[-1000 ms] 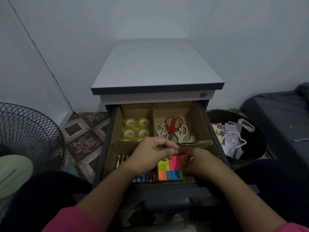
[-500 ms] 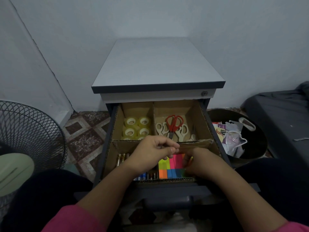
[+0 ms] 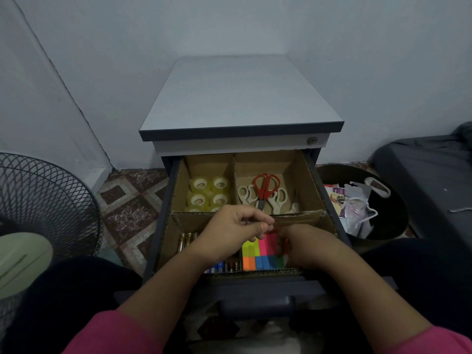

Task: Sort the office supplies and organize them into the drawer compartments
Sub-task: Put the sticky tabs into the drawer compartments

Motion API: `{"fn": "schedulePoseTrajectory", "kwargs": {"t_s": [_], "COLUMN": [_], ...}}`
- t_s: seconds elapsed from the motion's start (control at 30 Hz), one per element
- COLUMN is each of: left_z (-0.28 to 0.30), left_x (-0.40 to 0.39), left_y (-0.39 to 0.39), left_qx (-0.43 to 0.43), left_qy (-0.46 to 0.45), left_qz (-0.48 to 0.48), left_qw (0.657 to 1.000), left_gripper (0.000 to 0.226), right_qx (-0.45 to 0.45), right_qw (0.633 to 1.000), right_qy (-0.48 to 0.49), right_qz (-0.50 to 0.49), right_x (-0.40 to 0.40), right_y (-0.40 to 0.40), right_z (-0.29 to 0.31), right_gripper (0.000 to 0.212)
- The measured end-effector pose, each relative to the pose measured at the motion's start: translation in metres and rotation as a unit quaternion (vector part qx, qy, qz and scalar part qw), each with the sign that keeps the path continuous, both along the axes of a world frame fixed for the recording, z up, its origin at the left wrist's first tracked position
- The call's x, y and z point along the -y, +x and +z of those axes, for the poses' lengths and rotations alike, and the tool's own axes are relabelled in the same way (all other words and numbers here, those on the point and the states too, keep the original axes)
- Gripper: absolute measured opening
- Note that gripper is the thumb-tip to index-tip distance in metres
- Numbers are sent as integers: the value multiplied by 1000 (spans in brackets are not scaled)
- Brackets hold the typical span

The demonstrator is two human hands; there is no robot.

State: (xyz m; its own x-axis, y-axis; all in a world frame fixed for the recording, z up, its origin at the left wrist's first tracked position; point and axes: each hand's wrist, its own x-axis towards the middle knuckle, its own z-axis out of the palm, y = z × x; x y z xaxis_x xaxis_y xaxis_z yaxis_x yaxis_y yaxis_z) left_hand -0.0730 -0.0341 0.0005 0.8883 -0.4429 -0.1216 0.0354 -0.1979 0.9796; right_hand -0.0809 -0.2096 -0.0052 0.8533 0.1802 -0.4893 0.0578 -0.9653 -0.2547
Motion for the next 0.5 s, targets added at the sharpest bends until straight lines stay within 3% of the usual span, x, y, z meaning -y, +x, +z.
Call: {"fn": "schedulePoseTrajectory", "kwargs": {"t_s": [0.33, 0.43, 0.5], "left_z": [0, 1, 1], "left_x": [-1, -1, -1], "left_y": [0, 0, 1], "left_qx": [5, 9, 8], "left_qy": [1, 7, 9], "left_qz": [0, -5, -7], "left_qw": [1000, 1000, 1000], "left_gripper": [17, 17, 18], "right_qx": [4, 60, 105], "right_qw": [999, 993, 986], "right_qy": [18, -24, -60], "right_qz": [-47, -98, -113], "right_x": [5, 11, 13], "right_y": [2, 4, 2], "right_z": [2, 3, -1], "right_gripper": [18, 10, 16]}}
